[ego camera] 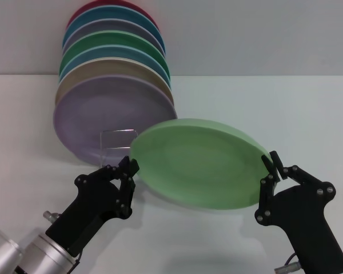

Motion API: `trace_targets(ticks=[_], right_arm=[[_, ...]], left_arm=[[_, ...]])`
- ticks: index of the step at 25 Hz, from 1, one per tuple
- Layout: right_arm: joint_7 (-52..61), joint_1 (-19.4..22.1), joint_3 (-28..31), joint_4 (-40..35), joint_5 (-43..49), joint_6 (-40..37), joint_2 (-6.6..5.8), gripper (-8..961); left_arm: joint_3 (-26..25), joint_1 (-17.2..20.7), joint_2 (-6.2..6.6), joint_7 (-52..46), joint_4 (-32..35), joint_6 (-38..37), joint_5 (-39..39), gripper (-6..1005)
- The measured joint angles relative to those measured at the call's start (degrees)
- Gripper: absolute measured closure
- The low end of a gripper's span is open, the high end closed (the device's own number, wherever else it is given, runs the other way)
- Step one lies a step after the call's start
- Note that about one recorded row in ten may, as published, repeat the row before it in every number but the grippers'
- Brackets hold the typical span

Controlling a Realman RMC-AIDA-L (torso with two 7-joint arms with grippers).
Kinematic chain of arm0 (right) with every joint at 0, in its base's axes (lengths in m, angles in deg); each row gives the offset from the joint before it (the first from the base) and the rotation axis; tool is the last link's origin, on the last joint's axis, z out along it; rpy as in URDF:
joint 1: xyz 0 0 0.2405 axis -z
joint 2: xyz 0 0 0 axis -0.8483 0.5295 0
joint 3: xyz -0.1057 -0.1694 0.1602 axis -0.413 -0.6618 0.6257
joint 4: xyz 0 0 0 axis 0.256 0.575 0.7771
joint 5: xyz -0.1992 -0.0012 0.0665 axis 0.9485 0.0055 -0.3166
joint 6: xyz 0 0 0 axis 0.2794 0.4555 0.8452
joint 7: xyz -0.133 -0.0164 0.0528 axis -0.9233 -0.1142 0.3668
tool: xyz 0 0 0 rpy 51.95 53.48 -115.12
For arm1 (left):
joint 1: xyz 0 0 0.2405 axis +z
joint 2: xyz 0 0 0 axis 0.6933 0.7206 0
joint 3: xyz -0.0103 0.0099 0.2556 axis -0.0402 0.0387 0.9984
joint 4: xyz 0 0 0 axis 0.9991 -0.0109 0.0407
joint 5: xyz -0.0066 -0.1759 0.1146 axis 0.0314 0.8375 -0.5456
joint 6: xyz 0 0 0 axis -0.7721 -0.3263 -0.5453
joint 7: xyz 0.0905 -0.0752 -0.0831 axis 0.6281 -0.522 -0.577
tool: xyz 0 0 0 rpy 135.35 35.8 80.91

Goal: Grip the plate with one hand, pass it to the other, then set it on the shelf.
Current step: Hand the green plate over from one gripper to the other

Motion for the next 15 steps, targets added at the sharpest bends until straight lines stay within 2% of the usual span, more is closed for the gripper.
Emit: trace_targets(ticks=[5,7,15], right_arm=[[0.0,0.0,0.2,-0.1,-0.1,0.0,0.01,934],[0.0,0.0,0.3,-0.1,-0.1,0.0,0.01,934],[0.0,-0.3,0.0,-0.1,-0.7,0.1,0.01,935]], left_arm=[[0.0,0.4,0.06,0.0,0.0,0.1,0.2,961],[0.0,0.6,0.06,0.0,0.1,0.1,0.2,788],[0.0,0.7,0.09,0.2,0.0,0.1,0.3,789]])
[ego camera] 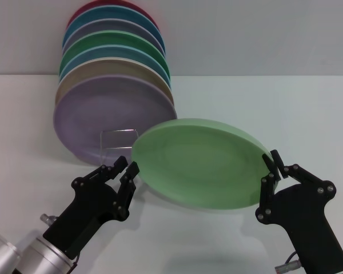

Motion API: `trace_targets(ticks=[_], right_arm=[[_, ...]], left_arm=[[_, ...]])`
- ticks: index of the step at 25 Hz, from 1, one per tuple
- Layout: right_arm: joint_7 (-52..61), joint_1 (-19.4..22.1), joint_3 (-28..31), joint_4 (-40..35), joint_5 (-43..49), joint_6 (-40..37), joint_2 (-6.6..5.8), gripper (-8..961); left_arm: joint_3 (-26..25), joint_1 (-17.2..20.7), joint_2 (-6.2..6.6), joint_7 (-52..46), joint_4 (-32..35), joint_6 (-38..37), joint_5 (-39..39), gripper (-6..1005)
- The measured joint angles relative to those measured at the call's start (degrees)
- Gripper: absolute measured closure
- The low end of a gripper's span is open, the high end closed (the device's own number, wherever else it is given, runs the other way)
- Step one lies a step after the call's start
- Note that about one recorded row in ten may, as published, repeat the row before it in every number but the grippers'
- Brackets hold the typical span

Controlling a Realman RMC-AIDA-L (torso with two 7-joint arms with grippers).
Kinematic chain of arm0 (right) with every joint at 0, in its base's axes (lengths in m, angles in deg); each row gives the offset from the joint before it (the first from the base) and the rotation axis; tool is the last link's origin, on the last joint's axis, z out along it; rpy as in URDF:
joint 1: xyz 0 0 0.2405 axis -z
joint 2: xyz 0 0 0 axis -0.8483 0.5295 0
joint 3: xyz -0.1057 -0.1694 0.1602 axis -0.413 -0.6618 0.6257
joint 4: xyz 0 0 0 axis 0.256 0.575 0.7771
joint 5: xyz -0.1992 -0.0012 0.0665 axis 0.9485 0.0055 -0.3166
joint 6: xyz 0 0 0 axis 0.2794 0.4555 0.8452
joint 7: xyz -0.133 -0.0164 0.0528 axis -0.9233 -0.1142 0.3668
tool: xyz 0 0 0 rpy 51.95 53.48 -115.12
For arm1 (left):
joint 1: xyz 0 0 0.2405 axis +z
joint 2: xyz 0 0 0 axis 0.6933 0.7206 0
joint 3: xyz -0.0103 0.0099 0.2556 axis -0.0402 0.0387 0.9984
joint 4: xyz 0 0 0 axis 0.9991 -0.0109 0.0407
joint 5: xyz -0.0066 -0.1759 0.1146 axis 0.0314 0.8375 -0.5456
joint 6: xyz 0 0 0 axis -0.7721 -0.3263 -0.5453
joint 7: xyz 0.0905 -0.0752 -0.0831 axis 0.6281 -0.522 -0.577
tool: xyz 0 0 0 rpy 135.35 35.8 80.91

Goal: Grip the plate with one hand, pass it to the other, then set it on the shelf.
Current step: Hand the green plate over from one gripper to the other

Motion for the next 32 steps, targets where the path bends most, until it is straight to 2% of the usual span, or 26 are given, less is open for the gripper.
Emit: trace_targets(ticks=[20,32], right_arm=[[0.0,0.0,-0.7,0.4,0.0,0.0,-0.04,934],[0.0,0.0,-0.2,0.1,-0.1,0.0,-0.09,935]], left_arm=[[-1.5,-0.8,-0.09,-0.2,-0.1,2.0,0.0,794],[-1.0,0.1,0.17,-0.3,-1.0,-0.1,-0.3,800]])
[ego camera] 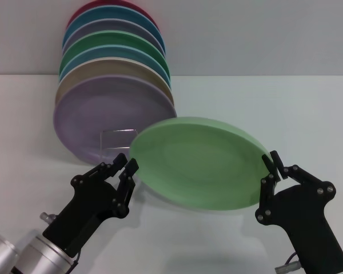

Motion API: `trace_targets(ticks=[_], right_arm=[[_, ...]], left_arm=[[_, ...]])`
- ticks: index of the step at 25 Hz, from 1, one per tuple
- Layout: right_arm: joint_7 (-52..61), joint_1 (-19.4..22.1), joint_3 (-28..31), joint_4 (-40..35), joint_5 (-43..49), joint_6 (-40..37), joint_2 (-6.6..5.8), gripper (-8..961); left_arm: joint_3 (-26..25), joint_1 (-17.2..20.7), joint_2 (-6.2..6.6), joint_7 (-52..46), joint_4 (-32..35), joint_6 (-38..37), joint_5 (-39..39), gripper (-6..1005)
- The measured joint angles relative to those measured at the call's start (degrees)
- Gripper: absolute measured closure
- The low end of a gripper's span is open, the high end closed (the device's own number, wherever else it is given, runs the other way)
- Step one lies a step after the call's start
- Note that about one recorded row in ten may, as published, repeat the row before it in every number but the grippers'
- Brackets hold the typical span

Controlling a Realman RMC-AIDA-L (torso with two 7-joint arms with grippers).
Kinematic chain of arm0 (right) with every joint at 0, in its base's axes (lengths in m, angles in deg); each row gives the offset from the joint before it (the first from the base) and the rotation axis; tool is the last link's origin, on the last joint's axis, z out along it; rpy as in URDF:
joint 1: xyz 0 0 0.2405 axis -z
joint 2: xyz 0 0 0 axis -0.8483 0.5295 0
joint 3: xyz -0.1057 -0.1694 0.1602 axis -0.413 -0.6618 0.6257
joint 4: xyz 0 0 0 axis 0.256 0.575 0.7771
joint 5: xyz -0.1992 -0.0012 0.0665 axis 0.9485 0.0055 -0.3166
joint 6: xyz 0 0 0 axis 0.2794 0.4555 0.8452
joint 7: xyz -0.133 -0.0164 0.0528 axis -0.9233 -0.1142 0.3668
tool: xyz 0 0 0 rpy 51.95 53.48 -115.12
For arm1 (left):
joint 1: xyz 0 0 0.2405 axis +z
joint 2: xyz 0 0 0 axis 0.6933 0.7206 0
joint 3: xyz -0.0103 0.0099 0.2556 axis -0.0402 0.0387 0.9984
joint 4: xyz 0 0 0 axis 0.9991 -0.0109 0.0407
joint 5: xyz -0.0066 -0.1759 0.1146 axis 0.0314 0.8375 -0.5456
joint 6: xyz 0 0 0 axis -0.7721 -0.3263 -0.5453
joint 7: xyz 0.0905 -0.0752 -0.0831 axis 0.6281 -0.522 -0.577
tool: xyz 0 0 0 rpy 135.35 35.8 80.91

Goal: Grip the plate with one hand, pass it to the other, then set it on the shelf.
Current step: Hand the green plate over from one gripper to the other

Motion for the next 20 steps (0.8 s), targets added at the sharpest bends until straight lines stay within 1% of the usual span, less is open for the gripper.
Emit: trace_targets(ticks=[20], right_arm=[[0.1,-0.1,-0.6,0.0,0.0,-0.3,-0.05,935]], left_arm=[[-0.4,-0.6,-0.18,0.5,-0.5,2.6,0.1,795]])
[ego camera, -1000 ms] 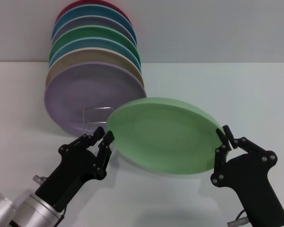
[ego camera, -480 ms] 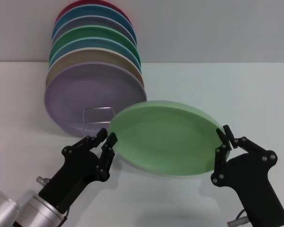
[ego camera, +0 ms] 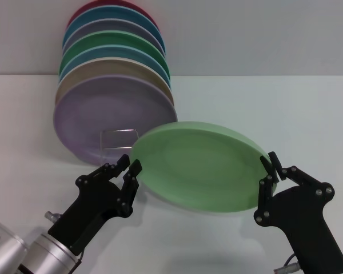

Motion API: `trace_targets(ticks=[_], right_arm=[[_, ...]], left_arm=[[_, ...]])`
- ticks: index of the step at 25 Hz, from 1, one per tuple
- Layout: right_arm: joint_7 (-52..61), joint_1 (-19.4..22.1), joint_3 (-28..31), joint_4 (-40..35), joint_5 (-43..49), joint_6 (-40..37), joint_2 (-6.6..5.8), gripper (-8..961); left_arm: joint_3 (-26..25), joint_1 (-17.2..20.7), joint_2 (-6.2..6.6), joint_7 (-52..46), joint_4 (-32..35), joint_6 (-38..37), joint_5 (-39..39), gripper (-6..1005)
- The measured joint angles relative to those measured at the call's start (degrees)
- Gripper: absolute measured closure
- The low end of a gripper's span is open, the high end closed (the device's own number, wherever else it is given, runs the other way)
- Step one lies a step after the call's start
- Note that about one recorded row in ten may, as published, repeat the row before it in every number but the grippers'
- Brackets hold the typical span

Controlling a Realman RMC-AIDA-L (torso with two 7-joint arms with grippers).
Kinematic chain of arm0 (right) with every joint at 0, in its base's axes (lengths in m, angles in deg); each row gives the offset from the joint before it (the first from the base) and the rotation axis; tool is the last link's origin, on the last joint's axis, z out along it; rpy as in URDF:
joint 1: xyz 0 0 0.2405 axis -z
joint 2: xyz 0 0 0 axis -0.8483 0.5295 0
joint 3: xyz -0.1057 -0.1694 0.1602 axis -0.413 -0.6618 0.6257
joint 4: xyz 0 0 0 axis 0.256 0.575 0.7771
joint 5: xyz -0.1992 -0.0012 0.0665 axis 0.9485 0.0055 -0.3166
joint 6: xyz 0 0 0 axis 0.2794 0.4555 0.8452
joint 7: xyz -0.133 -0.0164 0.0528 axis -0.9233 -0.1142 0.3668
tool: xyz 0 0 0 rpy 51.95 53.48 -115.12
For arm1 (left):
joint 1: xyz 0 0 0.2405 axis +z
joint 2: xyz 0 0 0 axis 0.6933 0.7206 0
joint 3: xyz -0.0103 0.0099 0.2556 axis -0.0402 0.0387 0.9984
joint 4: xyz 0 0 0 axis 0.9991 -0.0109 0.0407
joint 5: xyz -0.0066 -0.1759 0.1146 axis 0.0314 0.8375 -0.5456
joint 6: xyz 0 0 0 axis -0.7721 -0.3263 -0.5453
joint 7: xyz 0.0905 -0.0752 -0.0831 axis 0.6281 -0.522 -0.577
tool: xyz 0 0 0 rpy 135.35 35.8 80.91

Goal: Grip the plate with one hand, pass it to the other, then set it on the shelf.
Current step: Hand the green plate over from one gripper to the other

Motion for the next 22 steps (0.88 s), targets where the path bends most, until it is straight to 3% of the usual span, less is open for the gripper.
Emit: trace_targets(ticks=[17,22], right_arm=[[0.4,-0.3,0.0,-0.2,0.0,0.4,-0.04,934],[0.4,-0.4,0.0,-0.3,0.0,0.4,-0.04,934]], left_arm=[[-0.3,0.0,0.01,0.1,-0.1,-0.6,-0.2,819],[-0.4,0.1,-0.03,0.8,-0.1,-0.7,-0.2,952]])
